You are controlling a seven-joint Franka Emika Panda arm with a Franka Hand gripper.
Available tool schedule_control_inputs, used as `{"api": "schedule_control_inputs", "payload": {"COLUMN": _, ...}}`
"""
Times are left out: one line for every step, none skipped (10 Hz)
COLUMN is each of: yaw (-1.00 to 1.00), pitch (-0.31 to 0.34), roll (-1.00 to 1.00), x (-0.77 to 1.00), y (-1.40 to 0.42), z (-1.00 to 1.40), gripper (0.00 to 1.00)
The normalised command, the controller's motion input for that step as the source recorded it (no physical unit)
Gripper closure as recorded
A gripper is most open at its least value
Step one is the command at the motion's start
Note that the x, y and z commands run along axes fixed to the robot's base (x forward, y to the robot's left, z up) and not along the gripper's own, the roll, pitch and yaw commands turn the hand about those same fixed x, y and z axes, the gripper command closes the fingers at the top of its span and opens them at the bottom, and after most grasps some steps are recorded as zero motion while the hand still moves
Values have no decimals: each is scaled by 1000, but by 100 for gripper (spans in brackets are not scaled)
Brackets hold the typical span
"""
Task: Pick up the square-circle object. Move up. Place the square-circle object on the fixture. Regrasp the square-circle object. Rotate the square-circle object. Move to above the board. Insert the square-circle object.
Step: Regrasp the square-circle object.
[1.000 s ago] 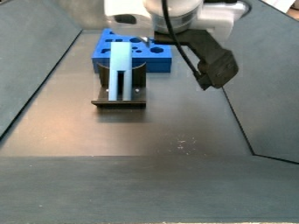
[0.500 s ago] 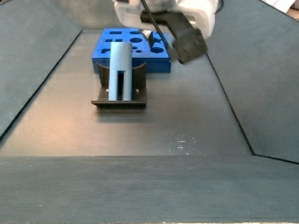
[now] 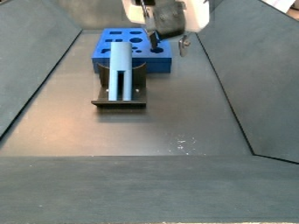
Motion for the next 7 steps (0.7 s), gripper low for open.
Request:
{"api": "schedule_control_inputs", "payload": {"yaw": -914, "pitch": -245, "roll": 1000, "x": -37, "y": -17, "z": 0, "gripper": 0}}
{"api": "schedule_control_inputs", "payload": {"yaw": -912, "pitch": -246, "roll": 1000, "x": -33, "y": -18, "z": 0, "gripper": 0}}
{"api": "schedule_control_inputs", "payload": {"yaw": -917, "pitch": -241, "roll": 1000, "x": -33, "y": -15, "z": -5, "gripper": 0}}
{"api": "schedule_control_inputs", "payload": {"yaw": -923, "pitch": -233, "roll": 1000, "x": -32, "y": -15, "z": -15, "gripper": 0}}
{"api": "schedule_control_inputs", "payload": {"yaw": -928, "pitch": -217, "roll": 1000, "x": -32, "y": -12, "z": -16, "gripper": 0}}
{"api": "schedule_control_inputs", "payload": {"yaw": -937, "pitch": -193, "roll": 1000, "x": -33, "y": -10, "z": -13, "gripper": 0}}
{"api": "schedule_control_inputs", "payload": {"yaw": -947, "pitch": -136, "roll": 1000, "x": -37, "y": -11, "z": -6, "gripper": 0}}
